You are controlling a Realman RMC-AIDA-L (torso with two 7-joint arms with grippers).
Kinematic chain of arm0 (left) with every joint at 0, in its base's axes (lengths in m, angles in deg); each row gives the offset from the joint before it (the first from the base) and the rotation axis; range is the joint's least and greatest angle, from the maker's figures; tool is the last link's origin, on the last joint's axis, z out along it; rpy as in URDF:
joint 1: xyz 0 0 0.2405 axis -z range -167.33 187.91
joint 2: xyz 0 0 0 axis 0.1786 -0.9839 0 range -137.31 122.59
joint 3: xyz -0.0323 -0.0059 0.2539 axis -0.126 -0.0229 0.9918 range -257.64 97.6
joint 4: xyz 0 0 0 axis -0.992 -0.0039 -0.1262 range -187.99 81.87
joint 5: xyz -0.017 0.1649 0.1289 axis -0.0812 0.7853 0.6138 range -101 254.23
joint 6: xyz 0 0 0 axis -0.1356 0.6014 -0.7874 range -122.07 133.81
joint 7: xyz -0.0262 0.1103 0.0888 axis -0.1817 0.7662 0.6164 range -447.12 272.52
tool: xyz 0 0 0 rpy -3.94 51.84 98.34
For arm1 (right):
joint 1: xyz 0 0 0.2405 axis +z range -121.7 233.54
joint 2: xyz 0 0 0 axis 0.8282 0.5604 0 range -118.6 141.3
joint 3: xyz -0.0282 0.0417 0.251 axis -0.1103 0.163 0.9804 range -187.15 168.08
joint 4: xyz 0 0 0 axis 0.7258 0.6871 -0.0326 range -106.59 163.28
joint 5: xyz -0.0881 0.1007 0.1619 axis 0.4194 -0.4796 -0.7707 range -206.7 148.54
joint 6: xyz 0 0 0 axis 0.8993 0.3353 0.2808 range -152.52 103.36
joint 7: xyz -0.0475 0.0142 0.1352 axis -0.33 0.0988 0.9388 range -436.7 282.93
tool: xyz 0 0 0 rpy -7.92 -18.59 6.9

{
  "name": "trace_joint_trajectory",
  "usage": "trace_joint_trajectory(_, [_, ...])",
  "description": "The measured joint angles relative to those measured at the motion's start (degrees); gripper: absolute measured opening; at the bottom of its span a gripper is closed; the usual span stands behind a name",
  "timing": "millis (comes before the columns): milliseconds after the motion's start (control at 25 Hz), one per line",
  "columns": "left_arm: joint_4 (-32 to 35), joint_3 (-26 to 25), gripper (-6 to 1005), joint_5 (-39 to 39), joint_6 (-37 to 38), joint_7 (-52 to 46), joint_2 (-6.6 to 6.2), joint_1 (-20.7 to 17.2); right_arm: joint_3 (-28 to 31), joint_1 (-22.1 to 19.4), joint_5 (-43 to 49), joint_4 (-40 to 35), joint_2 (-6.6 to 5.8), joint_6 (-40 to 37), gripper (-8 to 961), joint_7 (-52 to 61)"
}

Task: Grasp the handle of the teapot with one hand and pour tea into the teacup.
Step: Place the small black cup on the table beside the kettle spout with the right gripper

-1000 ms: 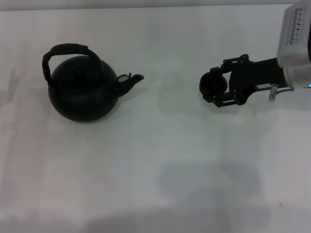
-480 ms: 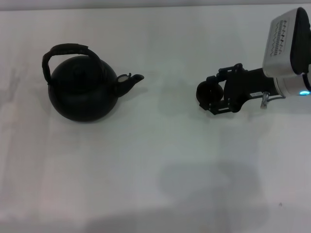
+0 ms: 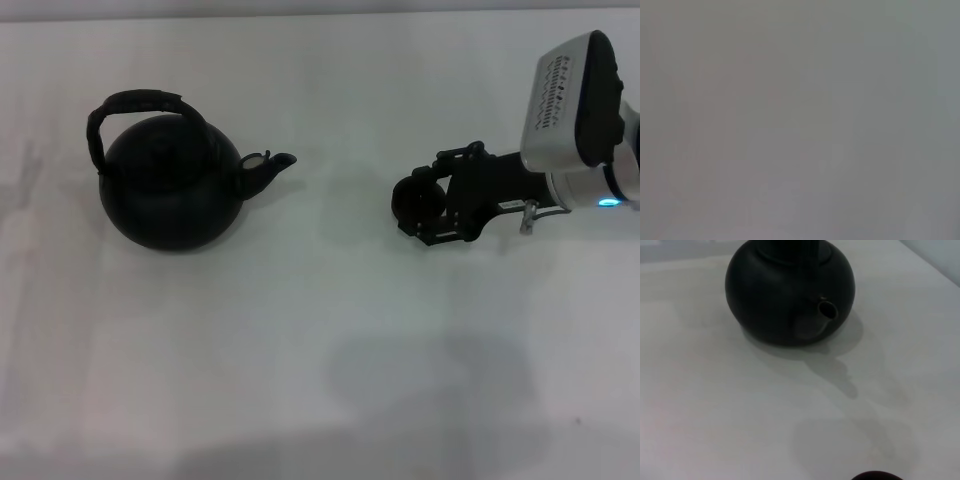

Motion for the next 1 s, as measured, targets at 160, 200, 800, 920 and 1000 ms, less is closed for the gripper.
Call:
trace_joint_trajectory(160, [0.0, 0.0, 880, 0.0, 0.0, 0.0, 0.00, 0.0, -0.2, -0.1, -0.1, 0.0, 0.05, -0.2, 725, 0.0])
trace_joint_trajectory(200, [0.0, 0.0, 880, 0.0, 0.0, 0.0, 0.00, -0.1, -0.2, -0.1, -0.1, 0.0, 0.05, -0.2, 725, 0.0])
trace_joint_trajectory(800, [0.0, 0.0, 880, 0.0, 0.0, 0.0, 0.00, -0.1, -3.7, -0.3, -1.2, 0.0, -0.15, -2.0, 725, -0.3])
trace_joint_trajectory(920, [0.0, 0.0, 880, 0.0, 0.0, 0.0, 0.00, -0.1, -3.5, -0.4, -1.5, 0.0, -0.21, -2.0, 725, -0.4])
trace_joint_trajectory(1000, [0.0, 0.0, 880, 0.0, 0.0, 0.0, 0.00, -0.1, -3.5, -0.4, -1.5, 0.0, -0.22, -2.0, 725, -0.4])
